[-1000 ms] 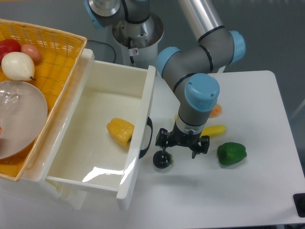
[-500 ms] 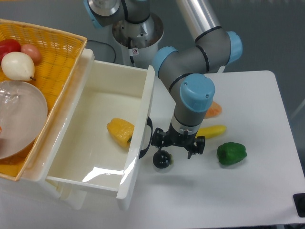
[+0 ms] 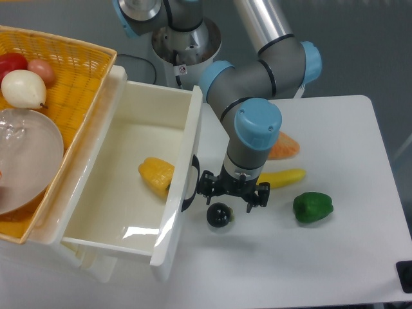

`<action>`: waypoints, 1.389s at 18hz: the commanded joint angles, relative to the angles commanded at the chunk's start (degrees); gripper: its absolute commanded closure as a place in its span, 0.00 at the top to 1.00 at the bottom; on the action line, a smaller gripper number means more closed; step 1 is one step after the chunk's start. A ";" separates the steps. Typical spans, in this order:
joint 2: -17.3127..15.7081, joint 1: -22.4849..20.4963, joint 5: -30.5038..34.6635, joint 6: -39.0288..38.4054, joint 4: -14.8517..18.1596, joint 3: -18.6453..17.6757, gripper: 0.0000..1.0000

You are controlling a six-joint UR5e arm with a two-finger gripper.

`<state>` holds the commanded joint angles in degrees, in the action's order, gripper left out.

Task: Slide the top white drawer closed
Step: 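Push the drawer front with the gripper, sliding the drawer into the cabinet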

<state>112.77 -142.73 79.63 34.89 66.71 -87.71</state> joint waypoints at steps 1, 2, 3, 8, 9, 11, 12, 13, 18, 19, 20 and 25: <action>-0.09 0.09 0.00 0.00 0.09 -0.09 1.00; -0.09 0.17 0.00 -0.09 0.09 -0.09 1.00; -0.09 0.78 0.00 -0.09 0.27 -0.09 1.00; -0.70 1.76 0.00 -0.35 1.15 0.00 1.00; -0.88 1.76 0.00 -0.35 1.23 0.00 1.00; -0.88 1.76 0.00 -0.35 1.32 0.00 1.00; -0.88 1.84 0.00 -0.35 1.41 -0.09 1.00; -0.88 1.85 0.00 -0.26 1.50 0.00 1.00; -0.79 2.46 0.09 -0.26 1.59 -0.09 1.00; -0.79 2.55 0.09 -0.26 1.59 -0.09 1.00; -0.79 2.55 0.09 -0.26 1.59 -0.09 1.00; -0.97 3.43 0.00 -0.26 2.64 -0.09 1.00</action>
<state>111.80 -139.31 79.63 34.63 69.34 -87.80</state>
